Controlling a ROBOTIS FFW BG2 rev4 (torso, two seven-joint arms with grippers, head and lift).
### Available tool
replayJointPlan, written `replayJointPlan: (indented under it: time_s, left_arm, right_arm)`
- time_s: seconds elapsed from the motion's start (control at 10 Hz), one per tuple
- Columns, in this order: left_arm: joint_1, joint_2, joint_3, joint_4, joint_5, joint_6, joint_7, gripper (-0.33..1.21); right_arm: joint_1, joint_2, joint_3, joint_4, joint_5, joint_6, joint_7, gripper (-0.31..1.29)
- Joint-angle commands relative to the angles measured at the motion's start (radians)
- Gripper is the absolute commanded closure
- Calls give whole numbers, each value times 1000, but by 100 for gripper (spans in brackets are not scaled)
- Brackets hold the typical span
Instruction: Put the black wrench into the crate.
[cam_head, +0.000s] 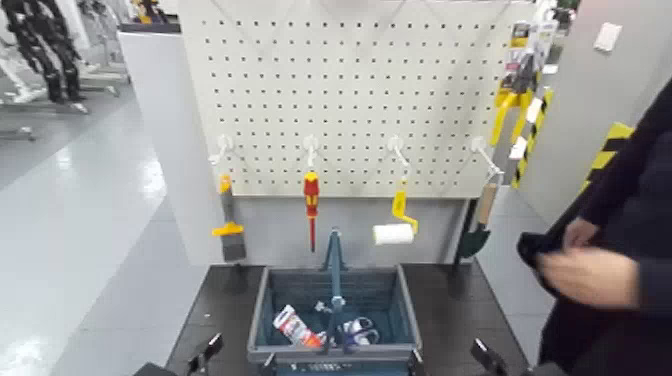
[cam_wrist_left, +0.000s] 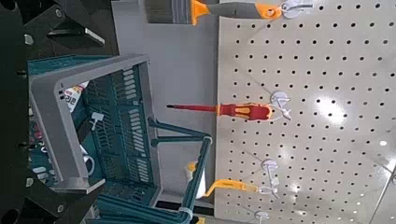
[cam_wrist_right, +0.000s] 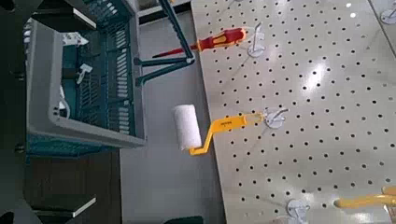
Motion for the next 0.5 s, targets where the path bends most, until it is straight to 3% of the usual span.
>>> replayJointPlan:
  time_s: [0.1, 0.5]
  left_arm:
    - [8, -5, 6, -2, -3, 0, 0, 24]
    - [9, -5, 6, -4, -6, 0, 0, 24]
  right_arm:
    - [37, 1, 14, 3, 16, -37, -21, 3]
    - [39, -1, 20, 3, 18, -30, -24, 7]
